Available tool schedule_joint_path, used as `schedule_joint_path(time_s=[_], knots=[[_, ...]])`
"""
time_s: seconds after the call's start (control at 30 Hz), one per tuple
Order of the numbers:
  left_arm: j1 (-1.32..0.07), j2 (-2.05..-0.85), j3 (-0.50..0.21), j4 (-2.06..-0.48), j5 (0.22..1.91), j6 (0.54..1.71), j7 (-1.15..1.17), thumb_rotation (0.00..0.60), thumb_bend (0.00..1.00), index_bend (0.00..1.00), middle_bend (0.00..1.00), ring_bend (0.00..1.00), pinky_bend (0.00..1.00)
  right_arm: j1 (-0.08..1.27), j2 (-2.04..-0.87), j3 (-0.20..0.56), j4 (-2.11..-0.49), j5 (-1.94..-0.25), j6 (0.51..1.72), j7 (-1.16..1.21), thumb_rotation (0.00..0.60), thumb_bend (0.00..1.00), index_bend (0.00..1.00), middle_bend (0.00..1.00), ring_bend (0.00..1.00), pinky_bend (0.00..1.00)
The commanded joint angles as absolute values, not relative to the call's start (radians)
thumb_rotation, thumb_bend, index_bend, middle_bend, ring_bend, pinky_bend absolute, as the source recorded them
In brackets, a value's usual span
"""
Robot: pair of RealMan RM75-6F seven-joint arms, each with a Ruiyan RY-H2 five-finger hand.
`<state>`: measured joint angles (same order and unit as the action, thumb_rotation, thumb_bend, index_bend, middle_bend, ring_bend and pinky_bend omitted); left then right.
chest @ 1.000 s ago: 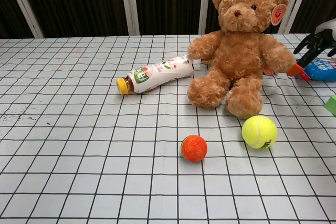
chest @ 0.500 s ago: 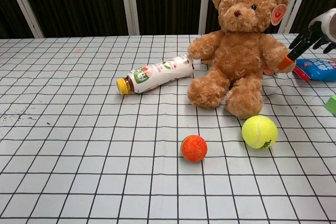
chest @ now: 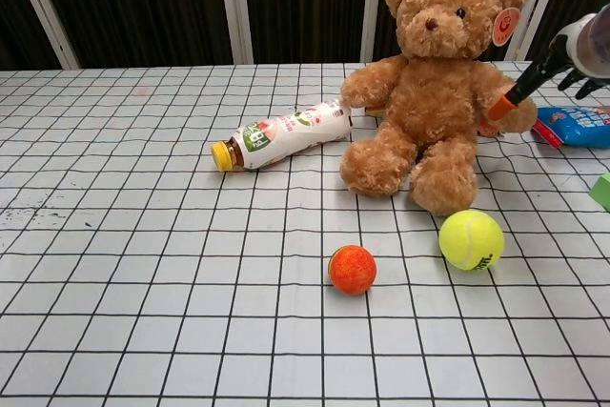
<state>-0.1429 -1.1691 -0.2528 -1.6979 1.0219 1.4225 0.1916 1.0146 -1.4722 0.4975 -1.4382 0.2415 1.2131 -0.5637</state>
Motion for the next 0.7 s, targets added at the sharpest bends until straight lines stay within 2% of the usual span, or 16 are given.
schedule_joint_path(time_s=[0.03,0.33,0.7], knots=[[-0.144,-1.17,-0.253,-1.697,1.021,1.423,0.193,0.6,0.28,0.23,0.0,0.0,0.0,1.011,-1.494,0.514,-1.41,0.239,1.214,-0.567,0.6,0.07,0.42,0.0,0.0,0.0],[-0.147,-1.176,-0.253,-1.694,1.014,1.43,0.2,0.6,0.28,0.23,0.0,0.0,0.0,0.985,-1.534,0.552,-1.359,0.187,1.204,-0.552,0.6,0.07,0.58,0.0,0.0,0.0],[-0.15,-1.18,-0.248,-1.695,1.016,1.436,0.21,0.6,0.28,0.23,0.0,0.0,0.0,0.948,-1.555,0.575,-1.341,0.143,1.175,-0.556,0.6,0.07,0.63,0.0,0.0,0.0]])
